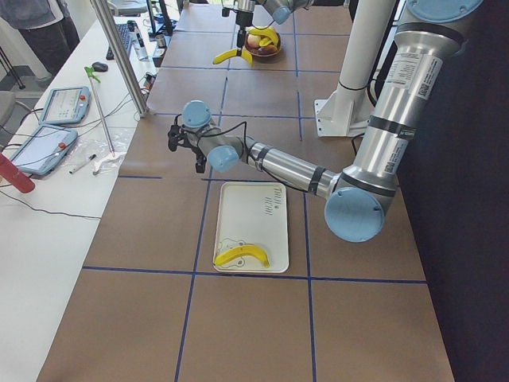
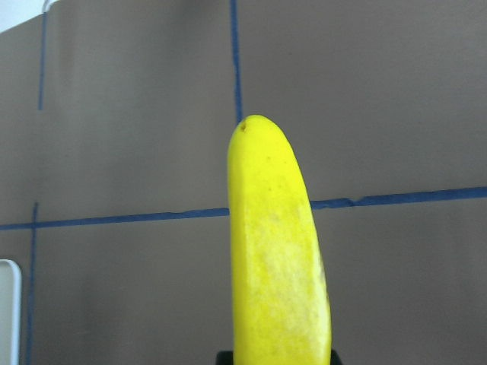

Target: Transfer all bananas from basket to plate

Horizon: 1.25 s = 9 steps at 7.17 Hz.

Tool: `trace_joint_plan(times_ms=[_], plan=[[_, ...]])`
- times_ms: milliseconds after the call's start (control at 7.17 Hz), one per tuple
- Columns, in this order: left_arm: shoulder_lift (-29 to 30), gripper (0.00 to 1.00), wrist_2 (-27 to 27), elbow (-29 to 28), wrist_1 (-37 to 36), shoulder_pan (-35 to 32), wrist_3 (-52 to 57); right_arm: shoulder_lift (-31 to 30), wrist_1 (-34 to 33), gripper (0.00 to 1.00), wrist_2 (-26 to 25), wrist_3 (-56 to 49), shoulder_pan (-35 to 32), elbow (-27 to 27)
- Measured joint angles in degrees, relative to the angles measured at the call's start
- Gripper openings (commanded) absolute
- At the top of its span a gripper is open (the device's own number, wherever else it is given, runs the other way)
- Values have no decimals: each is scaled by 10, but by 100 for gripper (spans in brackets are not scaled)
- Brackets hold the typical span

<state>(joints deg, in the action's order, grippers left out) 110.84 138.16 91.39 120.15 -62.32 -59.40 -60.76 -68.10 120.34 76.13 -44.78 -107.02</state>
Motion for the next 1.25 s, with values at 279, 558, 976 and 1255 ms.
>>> trace_joint_plan(times_ms=[279,558,976,1255], plan=[[56,100,-2,10,6,40,-136,14,168,5,-75,88,60,56],[114,100,-4,17,17,65,-289,28,225,6,-151,118,117,72],[155,100,-59,18,39,111,-430,40,234,7,-186,128,146,74],[173,100,-106,17,43,158,-469,43,234,7,-188,128,150,73]])
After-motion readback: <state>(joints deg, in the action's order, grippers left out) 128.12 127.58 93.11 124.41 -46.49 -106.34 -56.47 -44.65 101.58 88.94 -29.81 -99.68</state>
